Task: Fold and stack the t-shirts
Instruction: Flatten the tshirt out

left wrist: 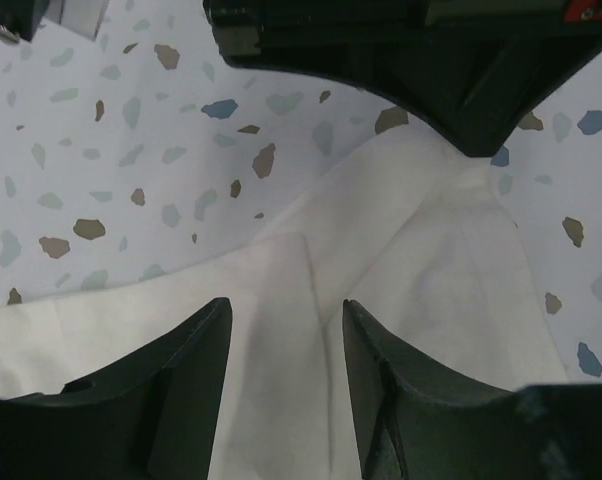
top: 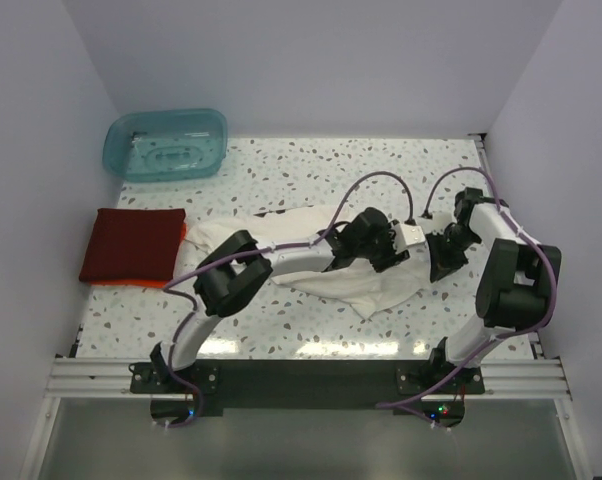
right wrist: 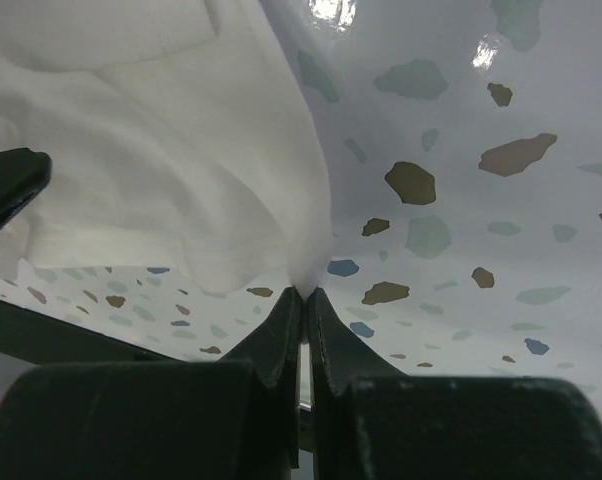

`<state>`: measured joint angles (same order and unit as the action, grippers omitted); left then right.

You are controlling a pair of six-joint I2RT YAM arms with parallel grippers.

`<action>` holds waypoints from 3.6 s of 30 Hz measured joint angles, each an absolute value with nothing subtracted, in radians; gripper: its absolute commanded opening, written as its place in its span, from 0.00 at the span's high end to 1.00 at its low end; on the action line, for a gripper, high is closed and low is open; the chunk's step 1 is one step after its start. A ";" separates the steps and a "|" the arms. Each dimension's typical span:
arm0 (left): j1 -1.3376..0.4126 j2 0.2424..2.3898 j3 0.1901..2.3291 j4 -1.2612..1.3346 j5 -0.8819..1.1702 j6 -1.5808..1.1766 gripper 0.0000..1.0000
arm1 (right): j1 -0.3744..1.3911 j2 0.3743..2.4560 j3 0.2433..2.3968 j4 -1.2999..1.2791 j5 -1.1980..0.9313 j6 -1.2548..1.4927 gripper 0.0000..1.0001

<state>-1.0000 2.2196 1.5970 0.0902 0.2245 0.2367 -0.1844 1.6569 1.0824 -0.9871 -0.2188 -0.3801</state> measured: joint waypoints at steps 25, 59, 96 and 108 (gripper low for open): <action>-1.043 2.362 1.708 0.147 0.105 0.348 0.64 | -0.202 1.670 1.082 -0.987 -0.219 -0.374 1.00; -0.739 2.127 1.716 -0.085 0.287 0.163 1.00 | -0.203 1.675 1.101 -0.981 -0.200 -0.424 1.00; -0.147 1.718 1.802 -0.445 0.678 0.248 1.00 | -0.203 1.713 1.815 -0.984 -0.264 -0.527 1.00; -0.378 1.650 1.277 -0.785 0.739 0.638 1.00 | -0.203 1.612 1.417 -1.034 -0.244 -0.598 1.00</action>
